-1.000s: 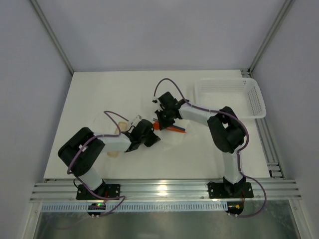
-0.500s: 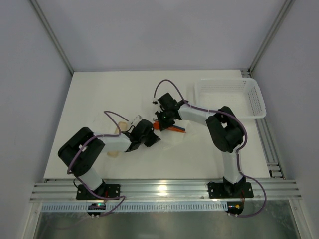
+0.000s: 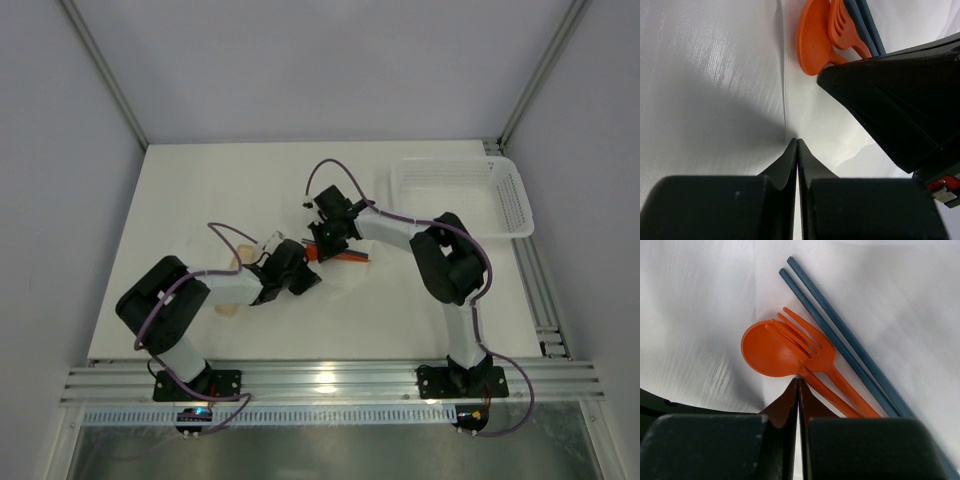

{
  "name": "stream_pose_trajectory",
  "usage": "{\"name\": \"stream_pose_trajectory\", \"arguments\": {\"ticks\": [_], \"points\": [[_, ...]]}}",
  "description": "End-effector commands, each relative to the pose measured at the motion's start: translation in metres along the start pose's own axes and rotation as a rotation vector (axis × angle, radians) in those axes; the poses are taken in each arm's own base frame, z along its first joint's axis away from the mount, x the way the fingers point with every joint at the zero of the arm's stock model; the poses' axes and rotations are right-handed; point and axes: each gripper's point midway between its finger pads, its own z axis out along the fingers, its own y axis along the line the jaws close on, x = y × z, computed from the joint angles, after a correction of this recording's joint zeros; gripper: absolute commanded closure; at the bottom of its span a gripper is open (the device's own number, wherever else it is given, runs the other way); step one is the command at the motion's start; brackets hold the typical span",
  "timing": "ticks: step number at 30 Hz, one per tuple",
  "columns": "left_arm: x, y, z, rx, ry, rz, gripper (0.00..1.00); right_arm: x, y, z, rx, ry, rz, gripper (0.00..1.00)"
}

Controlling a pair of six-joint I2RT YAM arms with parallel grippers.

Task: Place the utensils on the paper napkin and roll it up
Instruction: Adjust the utensils on the napkin.

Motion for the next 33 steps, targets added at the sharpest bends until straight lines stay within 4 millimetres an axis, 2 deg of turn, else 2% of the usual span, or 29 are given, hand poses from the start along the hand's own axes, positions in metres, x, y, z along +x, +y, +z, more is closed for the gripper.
{"name": "stream_pose_trajectory", "arguments": {"ticks": [1,26,31,33], "points": [[0.000,0.010,-0.005,-0.037,0.006,0.016,1.00,-0.018,-0.002,0.002,0.025,-0.047,-0.023,0.96],[0.004,0.016,-0.006,-0.049,0.020,0.023,1.00,-0.027,-0.004,-0.003,0.048,-0.063,-0.036,0.96],[0.004,0.014,-0.006,-0.043,0.025,0.029,1.00,-0.026,0.000,-0.009,0.030,-0.060,-0.036,0.96],[0.005,0.012,-0.007,-0.035,0.030,0.034,1.00,-0.019,0.001,-0.012,0.024,-0.059,-0.035,0.96]]}}
